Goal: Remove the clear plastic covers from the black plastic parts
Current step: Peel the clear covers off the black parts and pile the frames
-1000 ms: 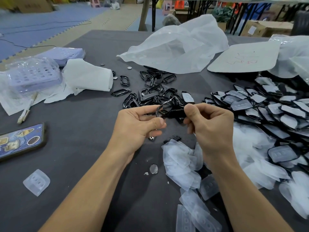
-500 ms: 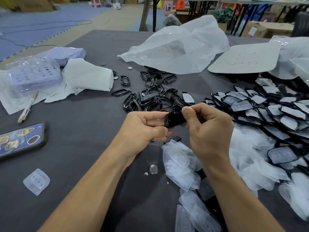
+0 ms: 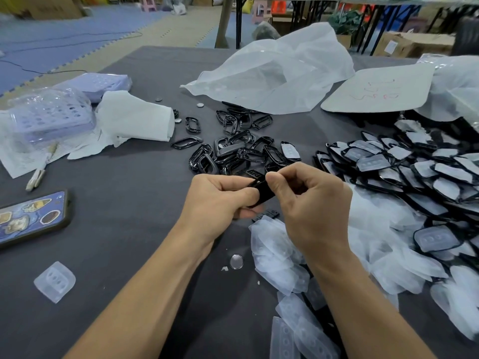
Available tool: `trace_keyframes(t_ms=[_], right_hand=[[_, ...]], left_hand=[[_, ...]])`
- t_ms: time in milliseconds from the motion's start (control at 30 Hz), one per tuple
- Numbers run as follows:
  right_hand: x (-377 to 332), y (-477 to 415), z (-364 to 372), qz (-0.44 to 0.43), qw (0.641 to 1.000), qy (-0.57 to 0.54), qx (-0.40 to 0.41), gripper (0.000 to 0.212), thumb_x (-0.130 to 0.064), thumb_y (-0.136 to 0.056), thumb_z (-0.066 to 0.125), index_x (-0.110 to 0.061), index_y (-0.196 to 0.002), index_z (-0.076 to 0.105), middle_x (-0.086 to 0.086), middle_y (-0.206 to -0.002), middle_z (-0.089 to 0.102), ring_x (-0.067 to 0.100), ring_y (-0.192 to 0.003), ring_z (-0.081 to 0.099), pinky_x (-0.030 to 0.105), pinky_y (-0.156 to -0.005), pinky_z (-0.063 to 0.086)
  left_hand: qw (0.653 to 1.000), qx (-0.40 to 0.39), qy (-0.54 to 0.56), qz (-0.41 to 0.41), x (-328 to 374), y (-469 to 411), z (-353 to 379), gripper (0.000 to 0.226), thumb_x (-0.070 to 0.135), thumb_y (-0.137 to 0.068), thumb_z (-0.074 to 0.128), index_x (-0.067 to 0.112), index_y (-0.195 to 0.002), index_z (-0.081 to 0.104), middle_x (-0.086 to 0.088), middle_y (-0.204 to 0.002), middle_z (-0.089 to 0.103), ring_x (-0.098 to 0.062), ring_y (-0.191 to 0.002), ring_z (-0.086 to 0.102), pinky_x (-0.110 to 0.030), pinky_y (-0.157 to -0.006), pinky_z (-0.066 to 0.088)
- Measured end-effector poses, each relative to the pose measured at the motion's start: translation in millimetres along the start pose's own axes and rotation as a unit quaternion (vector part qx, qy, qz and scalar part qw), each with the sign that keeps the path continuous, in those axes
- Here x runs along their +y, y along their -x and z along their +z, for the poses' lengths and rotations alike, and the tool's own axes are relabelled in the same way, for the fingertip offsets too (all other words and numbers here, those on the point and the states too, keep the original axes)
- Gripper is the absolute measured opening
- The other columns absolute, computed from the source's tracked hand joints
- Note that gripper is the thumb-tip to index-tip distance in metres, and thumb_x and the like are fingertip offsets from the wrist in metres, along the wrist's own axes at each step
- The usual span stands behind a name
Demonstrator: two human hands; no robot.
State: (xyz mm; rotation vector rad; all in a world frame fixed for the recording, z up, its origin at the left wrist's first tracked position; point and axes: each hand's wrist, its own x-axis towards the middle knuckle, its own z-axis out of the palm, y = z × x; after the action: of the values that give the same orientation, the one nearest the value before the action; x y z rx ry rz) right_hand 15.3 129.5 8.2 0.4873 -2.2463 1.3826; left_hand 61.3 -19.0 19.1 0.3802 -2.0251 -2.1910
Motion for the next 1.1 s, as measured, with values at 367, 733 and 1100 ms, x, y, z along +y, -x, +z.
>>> trace_keyframes(t_ms=[367,733,1100], right_hand=[[4,-4,4,0.191,0.956,-0.197,-0.106,0.026,-0.023,-0.09,0.079,-0.021,-0.065,0.074,0.001,-0.052,0.067,0.005,-0.039,0.052,0.018,-0.041,0.038],[-1,-2,4,0.238,0.939,-0.214,-0.121,0.029,-0.019,-0.086,0.083,-0.014,-0.06,0.07,0.008,-0.05,0.065,0.009,-0.033,0.046,0.017,-0.035,0.032],[-3,-7,2,0.272,0.914,-0.279,-0.116,0.03,-0.002,-0.088,0.072,-0.02,-0.064,0.072,0.011,-0.055,0.062,0.018,-0.04,0.049,0.026,-0.041,0.042]], left_hand=[[1.0,0.012,0.004,-0.009,-1,-1,1,0.025,-0.016,-0.085,0.067,0.004,-0.084,0.082,-0.013,-0.064,0.072,-0.015,-0.053,0.063,-0.023,-0.056,0.054],[0.997,0.073,0.033,-0.021,-3,-2,4,0.021,-0.01,-0.08,0.079,0.011,-0.087,0.08,-0.008,-0.064,0.072,-0.014,-0.043,0.057,-0.024,-0.051,0.053],[0.997,0.046,0.057,-0.024,-5,-3,6,0.01,0.007,-0.093,0.074,0.012,-0.089,0.081,-0.014,-0.081,0.079,-0.015,-0.065,0.072,-0.02,-0.059,0.058]])
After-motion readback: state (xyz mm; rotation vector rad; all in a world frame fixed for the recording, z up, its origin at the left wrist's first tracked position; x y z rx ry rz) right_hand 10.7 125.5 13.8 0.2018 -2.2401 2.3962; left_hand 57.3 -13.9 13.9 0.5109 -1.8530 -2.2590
